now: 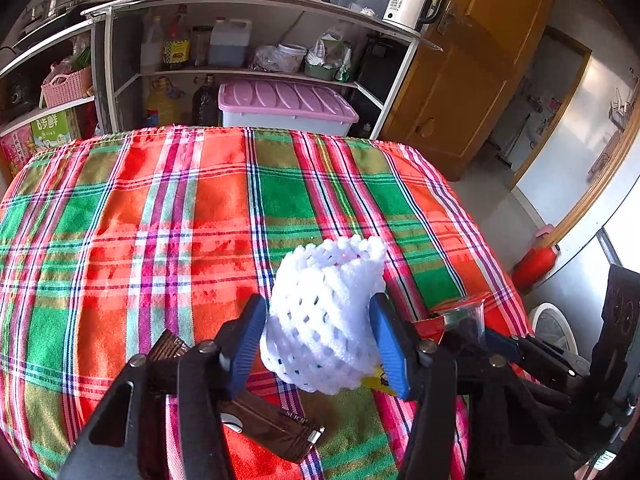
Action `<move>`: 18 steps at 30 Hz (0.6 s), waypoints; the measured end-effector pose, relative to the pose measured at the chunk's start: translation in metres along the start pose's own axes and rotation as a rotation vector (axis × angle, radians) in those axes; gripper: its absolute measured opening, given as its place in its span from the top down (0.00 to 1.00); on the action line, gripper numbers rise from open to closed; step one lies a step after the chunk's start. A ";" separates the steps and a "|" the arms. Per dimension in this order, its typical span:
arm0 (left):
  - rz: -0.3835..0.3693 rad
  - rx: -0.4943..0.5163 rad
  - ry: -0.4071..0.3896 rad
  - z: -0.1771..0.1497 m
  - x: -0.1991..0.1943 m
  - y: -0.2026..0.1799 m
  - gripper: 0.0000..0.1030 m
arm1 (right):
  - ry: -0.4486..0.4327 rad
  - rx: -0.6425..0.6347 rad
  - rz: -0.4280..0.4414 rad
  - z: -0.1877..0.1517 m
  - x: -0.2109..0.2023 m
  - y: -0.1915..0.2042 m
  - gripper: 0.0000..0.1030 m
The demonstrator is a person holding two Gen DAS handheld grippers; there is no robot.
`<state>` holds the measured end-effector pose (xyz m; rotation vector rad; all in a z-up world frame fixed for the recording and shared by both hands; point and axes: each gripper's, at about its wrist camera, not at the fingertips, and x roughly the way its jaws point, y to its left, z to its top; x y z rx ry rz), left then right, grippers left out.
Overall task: Collect trash
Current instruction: 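Grasp the white foam net with the left tool while the right tool grasps the clear plastic cup, then carry the foam net and clear cup over the trash bin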
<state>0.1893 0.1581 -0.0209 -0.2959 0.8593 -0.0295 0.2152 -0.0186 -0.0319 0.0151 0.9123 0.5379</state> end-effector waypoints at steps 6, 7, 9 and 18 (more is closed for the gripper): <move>-0.023 -0.019 0.023 -0.002 0.007 0.004 0.52 | -0.007 -0.004 0.001 0.000 -0.001 0.001 0.73; -0.020 -0.012 0.029 -0.002 0.008 0.004 0.51 | -0.009 -0.003 0.001 -0.001 -0.001 0.001 0.73; 0.007 -0.004 0.037 -0.003 0.010 0.004 0.42 | -0.013 0.003 -0.001 -0.001 -0.002 0.000 0.73; -0.001 -0.039 0.046 -0.003 0.013 0.006 0.38 | -0.018 0.004 -0.007 -0.002 -0.004 0.000 0.73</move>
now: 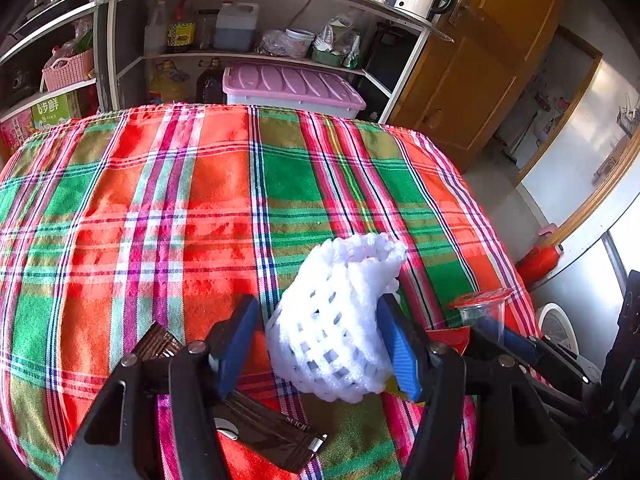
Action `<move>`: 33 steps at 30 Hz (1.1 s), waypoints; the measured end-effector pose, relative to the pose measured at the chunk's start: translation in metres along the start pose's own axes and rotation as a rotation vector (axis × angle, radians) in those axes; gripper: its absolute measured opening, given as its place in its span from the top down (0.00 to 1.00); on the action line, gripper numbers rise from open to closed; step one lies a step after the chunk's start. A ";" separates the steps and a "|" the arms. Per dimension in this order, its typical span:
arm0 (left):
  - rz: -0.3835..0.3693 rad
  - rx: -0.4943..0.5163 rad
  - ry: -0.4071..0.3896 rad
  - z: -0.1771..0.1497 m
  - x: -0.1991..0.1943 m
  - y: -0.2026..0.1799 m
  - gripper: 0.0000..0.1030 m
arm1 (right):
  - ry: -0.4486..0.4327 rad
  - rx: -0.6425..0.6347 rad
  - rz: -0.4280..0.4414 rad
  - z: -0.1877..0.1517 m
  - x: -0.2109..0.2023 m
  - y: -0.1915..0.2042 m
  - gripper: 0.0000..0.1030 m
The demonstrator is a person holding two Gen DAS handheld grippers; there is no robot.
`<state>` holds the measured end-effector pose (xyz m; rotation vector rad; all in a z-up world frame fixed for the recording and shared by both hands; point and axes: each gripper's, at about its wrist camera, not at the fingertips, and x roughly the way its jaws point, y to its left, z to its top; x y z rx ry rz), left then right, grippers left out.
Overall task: Collect trash
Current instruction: 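Carry the foam net and clear cup over the trash bin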
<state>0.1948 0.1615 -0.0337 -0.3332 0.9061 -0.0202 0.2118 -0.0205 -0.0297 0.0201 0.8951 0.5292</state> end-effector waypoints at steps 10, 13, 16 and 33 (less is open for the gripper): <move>-0.037 0.010 -0.002 -0.002 -0.004 -0.003 0.62 | -0.012 0.000 0.005 -0.001 -0.005 0.000 0.74; -0.032 0.016 -0.018 -0.003 -0.009 -0.004 0.67 | -0.023 -0.002 -0.001 -0.003 -0.009 0.000 0.74; -0.019 0.027 -0.040 -0.004 -0.015 -0.005 0.69 | -0.033 -0.001 -0.006 -0.006 -0.013 -0.001 0.74; -0.021 0.077 -0.163 -0.026 -0.072 -0.030 0.70 | -0.138 0.000 -0.031 -0.023 -0.071 -0.002 0.74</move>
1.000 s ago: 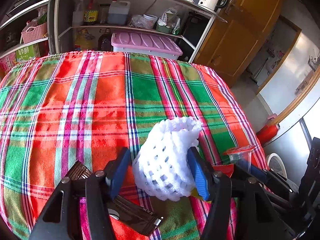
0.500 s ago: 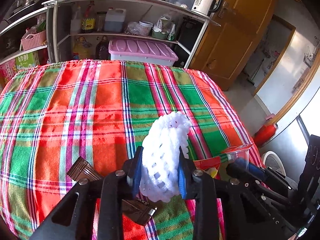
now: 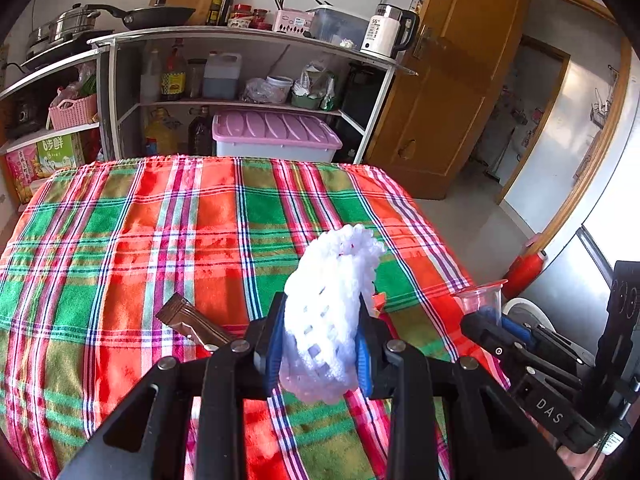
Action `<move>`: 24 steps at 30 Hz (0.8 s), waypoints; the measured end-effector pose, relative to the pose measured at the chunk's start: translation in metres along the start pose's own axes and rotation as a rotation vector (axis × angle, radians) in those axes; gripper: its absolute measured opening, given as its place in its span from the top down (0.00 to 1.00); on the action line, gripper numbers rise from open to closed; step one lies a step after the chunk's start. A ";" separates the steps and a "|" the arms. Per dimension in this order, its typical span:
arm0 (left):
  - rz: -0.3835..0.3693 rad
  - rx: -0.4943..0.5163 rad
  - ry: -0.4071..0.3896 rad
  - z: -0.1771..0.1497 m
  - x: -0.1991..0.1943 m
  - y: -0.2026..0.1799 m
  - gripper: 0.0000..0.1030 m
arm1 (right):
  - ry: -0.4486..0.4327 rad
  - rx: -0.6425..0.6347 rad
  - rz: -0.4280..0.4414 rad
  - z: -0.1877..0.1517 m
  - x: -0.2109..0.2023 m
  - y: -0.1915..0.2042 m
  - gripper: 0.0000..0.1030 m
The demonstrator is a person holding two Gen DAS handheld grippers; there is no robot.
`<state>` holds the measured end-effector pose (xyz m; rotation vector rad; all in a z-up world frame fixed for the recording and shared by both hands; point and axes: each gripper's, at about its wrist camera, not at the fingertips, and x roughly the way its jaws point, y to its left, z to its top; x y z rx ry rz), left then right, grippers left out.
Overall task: Collect trash
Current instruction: 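Carry the foam net and clear cup over the trash bin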
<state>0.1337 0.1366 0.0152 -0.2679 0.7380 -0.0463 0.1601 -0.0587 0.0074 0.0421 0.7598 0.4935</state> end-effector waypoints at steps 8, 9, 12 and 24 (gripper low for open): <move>-0.007 0.081 -0.055 -0.011 -0.029 -0.036 0.70 | -0.055 0.024 -0.040 -0.014 -0.045 -0.018 0.74; -0.007 0.096 -0.060 -0.013 -0.032 -0.042 0.70 | -0.064 0.030 -0.046 -0.016 -0.051 -0.021 0.74; -0.030 0.118 -0.061 -0.018 -0.036 -0.058 0.70 | -0.086 0.039 -0.070 -0.021 -0.068 -0.031 0.74; -0.117 0.242 -0.053 -0.037 -0.036 -0.138 0.70 | -0.141 0.103 -0.191 -0.042 -0.129 -0.084 0.74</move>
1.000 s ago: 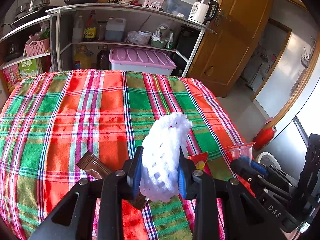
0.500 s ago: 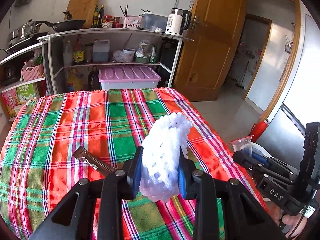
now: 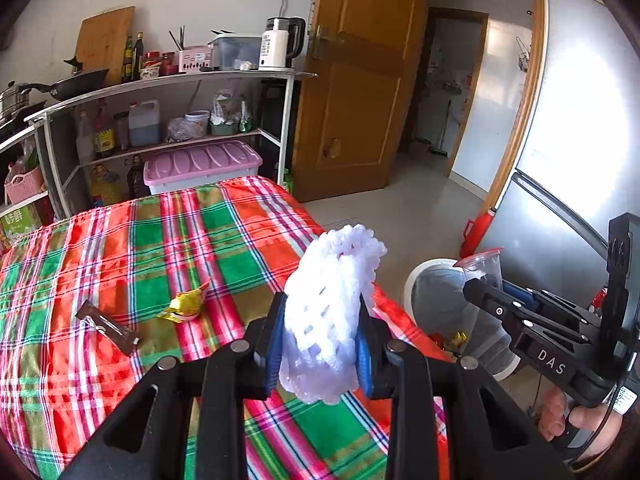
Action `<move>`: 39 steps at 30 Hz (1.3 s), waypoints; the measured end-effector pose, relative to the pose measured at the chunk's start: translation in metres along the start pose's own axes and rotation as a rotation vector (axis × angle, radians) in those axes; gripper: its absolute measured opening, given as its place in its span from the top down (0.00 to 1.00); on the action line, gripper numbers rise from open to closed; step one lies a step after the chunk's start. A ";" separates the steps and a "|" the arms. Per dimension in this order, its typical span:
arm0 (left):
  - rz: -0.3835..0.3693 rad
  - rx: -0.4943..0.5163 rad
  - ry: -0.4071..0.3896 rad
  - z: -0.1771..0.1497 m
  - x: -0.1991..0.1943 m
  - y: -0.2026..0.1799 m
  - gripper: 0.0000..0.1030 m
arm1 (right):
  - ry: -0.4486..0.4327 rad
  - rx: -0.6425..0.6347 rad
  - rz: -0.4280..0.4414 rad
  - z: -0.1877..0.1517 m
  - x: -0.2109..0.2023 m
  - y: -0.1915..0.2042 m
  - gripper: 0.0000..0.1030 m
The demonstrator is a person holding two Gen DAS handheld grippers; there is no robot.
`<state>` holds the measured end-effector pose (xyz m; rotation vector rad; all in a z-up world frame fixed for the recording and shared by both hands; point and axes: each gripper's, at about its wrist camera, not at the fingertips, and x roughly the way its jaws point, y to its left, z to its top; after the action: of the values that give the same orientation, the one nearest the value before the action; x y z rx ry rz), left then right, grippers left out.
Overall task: Collect trash
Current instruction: 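Carry the foam net and clear cup over the trash bin, then open both tools to drop the foam net and cup into the bin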
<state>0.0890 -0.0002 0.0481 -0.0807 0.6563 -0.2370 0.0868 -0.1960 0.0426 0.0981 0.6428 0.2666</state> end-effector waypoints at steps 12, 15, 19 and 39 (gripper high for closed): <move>-0.093 0.113 0.064 -0.004 0.034 -0.079 0.70 | -0.001 0.093 -0.112 -0.020 -0.028 -0.072 0.74; -0.130 0.123 0.092 -0.005 0.046 -0.097 0.70 | 0.014 0.116 -0.139 -0.027 -0.030 -0.093 0.74; -0.167 0.150 0.126 -0.007 0.061 -0.123 0.69 | 0.048 0.146 -0.173 -0.037 -0.028 -0.117 0.74; -0.179 0.136 0.290 -0.021 0.115 -0.159 0.64 | 0.232 0.179 -0.220 -0.062 0.013 -0.164 0.73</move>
<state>0.1337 -0.1823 -0.0132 0.0270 0.9209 -0.4715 0.0942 -0.3493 -0.0426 0.1681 0.9004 0.0063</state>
